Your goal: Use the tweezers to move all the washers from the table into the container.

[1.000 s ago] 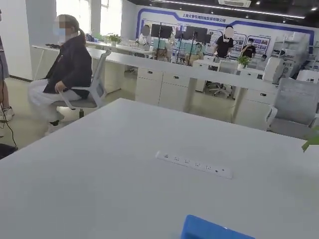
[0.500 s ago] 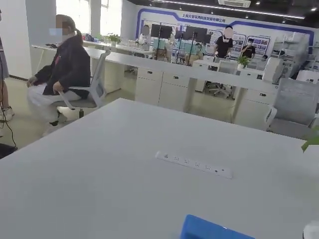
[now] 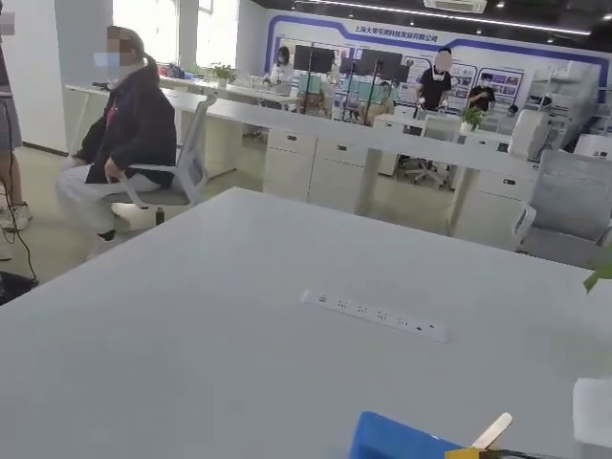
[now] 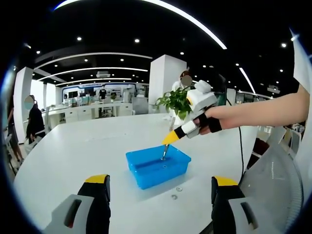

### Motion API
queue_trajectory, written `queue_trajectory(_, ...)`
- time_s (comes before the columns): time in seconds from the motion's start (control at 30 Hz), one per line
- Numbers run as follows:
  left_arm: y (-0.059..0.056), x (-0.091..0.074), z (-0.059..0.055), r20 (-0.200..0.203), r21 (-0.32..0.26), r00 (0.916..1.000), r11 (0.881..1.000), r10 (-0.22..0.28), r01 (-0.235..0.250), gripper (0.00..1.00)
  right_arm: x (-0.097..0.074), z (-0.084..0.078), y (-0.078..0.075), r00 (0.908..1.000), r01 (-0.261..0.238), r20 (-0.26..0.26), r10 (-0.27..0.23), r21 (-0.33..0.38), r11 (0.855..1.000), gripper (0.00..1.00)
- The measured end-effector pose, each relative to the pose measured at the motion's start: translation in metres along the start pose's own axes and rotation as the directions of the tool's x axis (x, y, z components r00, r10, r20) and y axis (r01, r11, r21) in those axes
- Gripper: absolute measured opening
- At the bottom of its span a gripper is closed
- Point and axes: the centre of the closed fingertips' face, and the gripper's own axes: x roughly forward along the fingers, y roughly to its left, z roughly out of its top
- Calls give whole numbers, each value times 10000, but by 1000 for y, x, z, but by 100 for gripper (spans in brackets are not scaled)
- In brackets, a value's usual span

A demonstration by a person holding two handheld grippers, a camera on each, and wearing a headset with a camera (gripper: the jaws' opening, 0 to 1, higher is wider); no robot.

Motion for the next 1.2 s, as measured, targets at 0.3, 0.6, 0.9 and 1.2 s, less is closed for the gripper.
queue_trajectory(0.3, 1, 0, 0, -21, -16, 10000, 10000, 16, -16, 87, 26, -10, -18, 9976, 268, -632, -289, -342, 9991, 3)
queue_trajectory(0.6, 0, 1, -1, -76, -13, 10000, 10000, 6, -6, 87, 42, -21, -26, 9912, 360, -1238, -472, -910, 9952, 3)
queue_trajectory(0.9, -1, 1, -1, -118, 29, 9999, 10000, -31, 31, 87, 43, -22, -21, 9895, 162, -1382, -421, -1839, 9828, 4)
queue_trajectory(1.2, -1, 1, -3, -179, 54, 9998, 10000, -72, 73, 87, 26, -12, -3, 9957, 133, -872, -323, -2112, 9774, 5)
